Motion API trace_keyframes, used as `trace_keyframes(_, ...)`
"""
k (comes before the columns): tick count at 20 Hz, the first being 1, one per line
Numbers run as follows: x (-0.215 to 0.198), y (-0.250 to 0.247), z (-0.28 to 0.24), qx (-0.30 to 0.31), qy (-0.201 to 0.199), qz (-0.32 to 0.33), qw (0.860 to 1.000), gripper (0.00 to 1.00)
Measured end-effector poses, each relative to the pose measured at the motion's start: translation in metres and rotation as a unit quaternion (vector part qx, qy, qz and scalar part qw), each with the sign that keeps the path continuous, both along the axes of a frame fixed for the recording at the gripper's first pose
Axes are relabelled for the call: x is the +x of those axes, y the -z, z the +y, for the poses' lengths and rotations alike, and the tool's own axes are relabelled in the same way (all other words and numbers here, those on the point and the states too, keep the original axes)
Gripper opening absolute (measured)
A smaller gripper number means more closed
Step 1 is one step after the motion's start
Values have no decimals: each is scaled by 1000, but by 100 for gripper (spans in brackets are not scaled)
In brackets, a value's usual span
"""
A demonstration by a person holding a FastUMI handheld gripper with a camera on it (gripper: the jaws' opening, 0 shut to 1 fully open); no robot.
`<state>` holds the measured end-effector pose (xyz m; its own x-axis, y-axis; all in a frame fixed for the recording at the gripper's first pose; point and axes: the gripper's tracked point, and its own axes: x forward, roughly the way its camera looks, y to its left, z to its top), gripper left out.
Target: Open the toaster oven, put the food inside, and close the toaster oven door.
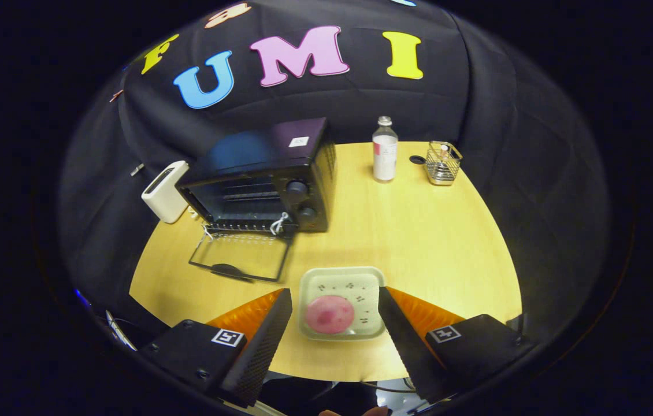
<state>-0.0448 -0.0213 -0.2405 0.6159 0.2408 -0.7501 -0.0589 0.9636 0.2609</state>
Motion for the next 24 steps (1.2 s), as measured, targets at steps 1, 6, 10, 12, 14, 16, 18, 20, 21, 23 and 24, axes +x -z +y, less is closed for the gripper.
trace_keyframes(1,4,7,-15,-6,1,1,1000,100)
trace_keyframes(6,13,45,-58,13,-14,48,999,100)
trace_keyframes(10,11,74,-72,38,-29,100,994,100)
trace_keyframes(12,9,88,-72,55,-38,126,990,99)
trace_keyframes(14,7,100,-68,73,-46,151,985,99)
trace_keyframes(16,6,111,-60,92,-56,171,979,97)
trace_keyframes(18,7,123,-53,108,-61,189,974,96)
trace_keyframes(20,7,134,-47,123,-63,208,968,93)
trace_keyframes(21,7,139,-42,127,-65,216,966,92)
trace_keyframes(23,5,150,-35,129,-71,235,961,85)
trace_keyframes(24,6,154,-31,125,-74,241,959,85)
